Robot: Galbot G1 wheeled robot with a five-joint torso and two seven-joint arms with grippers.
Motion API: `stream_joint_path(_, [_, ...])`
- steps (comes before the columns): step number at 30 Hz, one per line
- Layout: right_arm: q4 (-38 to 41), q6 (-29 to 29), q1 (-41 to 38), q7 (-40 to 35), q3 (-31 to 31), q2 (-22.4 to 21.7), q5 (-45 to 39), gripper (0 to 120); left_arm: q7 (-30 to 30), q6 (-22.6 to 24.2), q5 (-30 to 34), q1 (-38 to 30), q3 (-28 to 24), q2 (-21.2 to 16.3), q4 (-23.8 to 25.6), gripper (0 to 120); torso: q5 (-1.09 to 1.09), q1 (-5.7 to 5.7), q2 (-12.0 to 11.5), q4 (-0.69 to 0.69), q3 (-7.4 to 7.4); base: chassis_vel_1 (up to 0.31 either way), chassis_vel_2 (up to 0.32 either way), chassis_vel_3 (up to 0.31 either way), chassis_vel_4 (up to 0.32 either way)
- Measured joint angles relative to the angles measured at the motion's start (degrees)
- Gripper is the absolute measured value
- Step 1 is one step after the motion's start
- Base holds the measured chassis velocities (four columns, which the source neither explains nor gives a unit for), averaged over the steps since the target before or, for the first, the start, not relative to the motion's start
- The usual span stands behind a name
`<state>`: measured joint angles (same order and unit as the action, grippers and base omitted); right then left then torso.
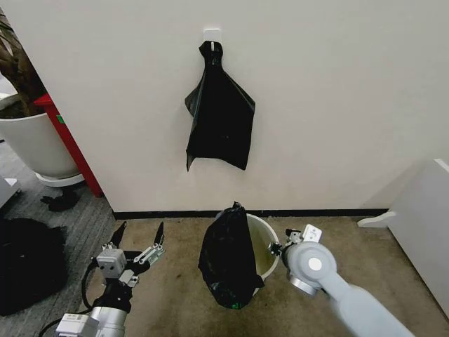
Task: Place the garbage bag over the trash bin.
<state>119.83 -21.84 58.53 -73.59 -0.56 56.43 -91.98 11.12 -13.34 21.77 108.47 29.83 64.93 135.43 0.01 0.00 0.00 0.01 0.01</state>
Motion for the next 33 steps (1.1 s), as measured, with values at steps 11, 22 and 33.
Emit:
stream_joint_path(11, [10.23, -4.1, 3.96, 10.83, -4.29, -7.87, 8.39, 100, 1.63, 2.04, 1.03, -1.09, -0.12, -2.37, 0.22, 100, 0.0, 0.0, 0.0, -0.01, 0.0, 0.0, 0.0, 0.0, 0.0])
stream_joint_path(22, [13.94, -3.89, 10.82, 24.62, -5.46, -6.57, 28.52, 100, 7.14, 14.25, 6.84, -8.54, -2.26, -12.01, 0.21, 100, 0.0, 0.0, 0.0, -0.02, 0.0, 0.0, 0.0, 0.0, 0.0])
stream_joint_path(33, [14.55, -2.37, 16.95, 28.0, -6.44, -3.48, 37.06, 100, 10.82, 26.21, 14.13, -18.51, -6.54, -18.83, -1.73, 100, -0.02, 0.0, 0.0, 0.0, 0.0, 0.0, 0.0, 0.0, 0.0])
